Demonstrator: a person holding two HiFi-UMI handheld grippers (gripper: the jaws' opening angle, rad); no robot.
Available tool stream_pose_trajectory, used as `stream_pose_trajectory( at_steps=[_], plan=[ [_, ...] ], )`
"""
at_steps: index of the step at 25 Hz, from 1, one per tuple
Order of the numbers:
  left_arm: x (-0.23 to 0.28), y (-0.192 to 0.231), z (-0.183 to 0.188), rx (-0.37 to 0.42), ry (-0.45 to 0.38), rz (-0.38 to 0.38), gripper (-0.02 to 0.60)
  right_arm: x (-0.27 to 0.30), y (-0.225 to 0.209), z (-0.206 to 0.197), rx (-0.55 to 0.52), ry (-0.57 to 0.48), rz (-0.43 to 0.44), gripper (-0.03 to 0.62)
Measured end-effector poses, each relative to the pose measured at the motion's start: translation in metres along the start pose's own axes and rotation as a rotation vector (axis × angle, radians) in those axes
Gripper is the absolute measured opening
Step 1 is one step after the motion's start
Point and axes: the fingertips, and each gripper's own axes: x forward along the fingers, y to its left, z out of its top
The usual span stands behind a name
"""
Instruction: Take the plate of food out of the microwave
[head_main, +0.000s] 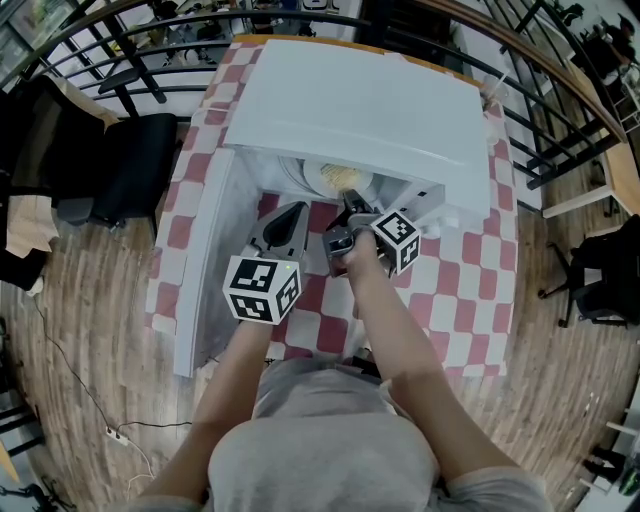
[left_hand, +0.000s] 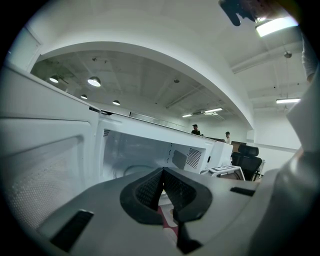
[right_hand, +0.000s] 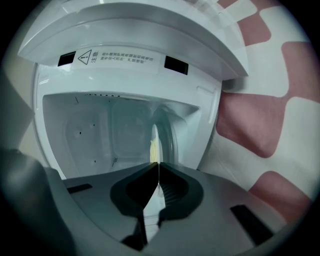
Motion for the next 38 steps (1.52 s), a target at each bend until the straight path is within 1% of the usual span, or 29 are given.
stream_pose_trajectory(
  at_steps=[7, 14, 22, 30, 38],
  plan=[
    [-0.003, -0.002, 0.000, 0.005, 0.000, -0.004, 0.000, -0.002, 0.004, -0.001, -0.004, 0.012, 0.030, 0.029],
    [-0.006, -0.004, 0.002, 0.014, -0.003, -0.004, 0.000, -0.007, 0.004, 0.001, -0.001, 0.001, 0.064, 0.029],
    [-0.012, -0.011, 0.002, 0.017, -0.010, 0.001, 0.000, -0.017, 0.006, -0.002, -0.004, 0.019, 0.097, 0.029],
    [-0.021, -0.021, 0.003, 0.017, -0.016, 0.001, 0.000, -0.030, 0.013, -0.006, -0.009, 0.035, 0.124, 0.029],
    [-0.032, -0.034, 0.003, 0.012, -0.033, 0.009, 0.000, -0.050, 0.012, -0.009, -0.029, 0.063, 0.133, 0.029]
  ],
)
